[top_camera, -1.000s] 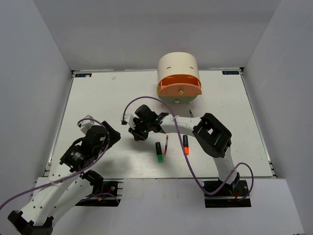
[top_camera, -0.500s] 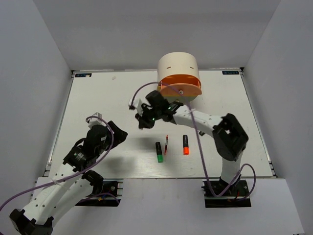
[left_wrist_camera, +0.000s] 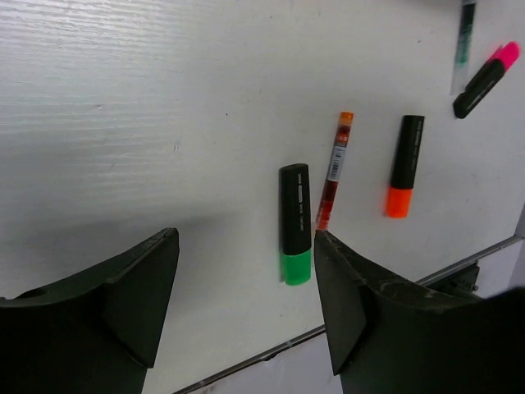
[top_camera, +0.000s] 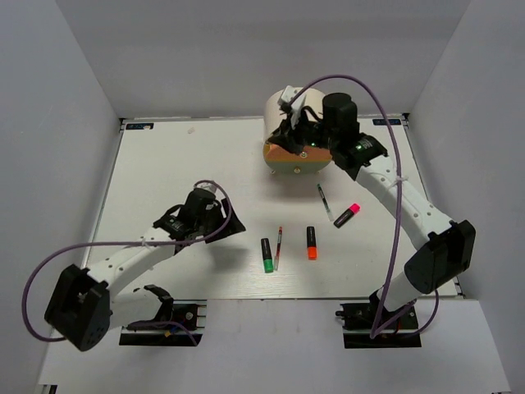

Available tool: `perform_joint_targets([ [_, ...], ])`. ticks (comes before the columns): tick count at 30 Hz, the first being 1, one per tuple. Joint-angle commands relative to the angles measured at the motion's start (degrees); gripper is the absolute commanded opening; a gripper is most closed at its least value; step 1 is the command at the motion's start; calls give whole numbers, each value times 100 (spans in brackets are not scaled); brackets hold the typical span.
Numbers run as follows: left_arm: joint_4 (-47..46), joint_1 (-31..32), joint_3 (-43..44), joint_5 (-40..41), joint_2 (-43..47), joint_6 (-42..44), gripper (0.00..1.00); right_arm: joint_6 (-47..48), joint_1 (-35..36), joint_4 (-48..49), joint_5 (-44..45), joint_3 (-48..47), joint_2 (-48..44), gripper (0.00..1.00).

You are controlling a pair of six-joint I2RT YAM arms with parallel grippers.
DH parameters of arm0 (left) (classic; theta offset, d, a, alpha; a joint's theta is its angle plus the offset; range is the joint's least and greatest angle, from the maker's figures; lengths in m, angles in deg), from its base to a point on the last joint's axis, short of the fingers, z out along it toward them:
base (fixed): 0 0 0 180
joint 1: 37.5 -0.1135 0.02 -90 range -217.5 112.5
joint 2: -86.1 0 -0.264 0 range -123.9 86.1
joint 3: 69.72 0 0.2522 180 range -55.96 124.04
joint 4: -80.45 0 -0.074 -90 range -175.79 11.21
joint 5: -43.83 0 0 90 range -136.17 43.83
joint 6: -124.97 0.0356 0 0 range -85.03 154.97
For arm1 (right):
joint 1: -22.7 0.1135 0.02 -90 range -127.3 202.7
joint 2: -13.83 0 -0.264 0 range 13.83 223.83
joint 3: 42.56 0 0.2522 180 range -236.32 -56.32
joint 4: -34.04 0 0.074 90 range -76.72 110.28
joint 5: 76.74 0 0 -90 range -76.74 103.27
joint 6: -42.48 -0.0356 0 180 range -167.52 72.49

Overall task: Sort the stationery into containers
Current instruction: Place the stationery in the drawer.

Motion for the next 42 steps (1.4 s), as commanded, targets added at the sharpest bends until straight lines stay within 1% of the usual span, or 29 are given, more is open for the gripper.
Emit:
perform_joint_targets([
  [1, -409, 27, 373, -477, -371, 137, 77, 9, -502, 89, 256, -248, 8, 0],
  [5, -611, 27, 497, -644, -829, 137, 77, 158, -829, -208, 169, -511, 69, 0],
  [10, -717, 27, 550, -698, -1040, 137, 77, 325, -1286, -455, 20, -687, 263, 0],
  [11, -717, 27, 602, -698, -1041, 137, 80, 342, -1313, -560, -7, -696, 263, 0],
  [13, -717, 27, 602, -759, -1146, 137, 81, 386, -1426, -832, -173, -766, 351, 0],
  [21, -770, 80, 655, -926, -1392, 189, 81, 580, -1620, -1176, -262, -740, 571, 0],
  [22, -770, 80, 716, -926, -1392, 189, 81, 589, -1655, -1159, -219, -731, 597, 4],
  [24, -770, 80, 778, -978, -1523, 189, 81, 589, -1691, -1194, -236, -757, 632, 19],
  [25, -709, 80, 856, -979, -1637, 189, 81, 597, -1691, -1203, -245, -749, 658, 34],
  [26, -630, 80, 909, -979, -1708, 189, 81, 597, -1726, -1203, -245, -766, 667, 40],
  [29, -349, 194, 1295, -979, -2076, 189, 81, 571, -1752, -1168, -254, -784, 650, 51],
  [32, -33, 343, 1595, -839, -2323, 129, 81, 519, -1805, -1124, -236, -836, 615, 51],
  [34, 99, 422, 1753, -786, -2508, 128, 78, 440, -1849, -1072, -227, -837, 562, 51],
  [35, 152, 510, 1754, -786, -2508, 128, 78, 378, -1866, -1019, -227, -784, 449, 51],
  [37, 258, 580, 1824, -707, -2657, 75, 74, 351, -1901, -887, -262, -583, 334, 38],
  [38, 336, 651, 1876, -707, -2658, 23, 73, 360, -1945, -852, -375, -503, 133, 29],
  [39, 337, 651, 1877, -628, -2658, 23, 71, 369, -1963, -808, -542, -433, 62, 6],
  [40, 407, 721, 1877, -627, -2658, 23, 68, 395, -2007, -703, -648, -76, -104, 0],
  [42, 460, 783, 1877, -557, -2711, -39, 67, 614, -2060, -466, -1409, 234, -403, 0],
])
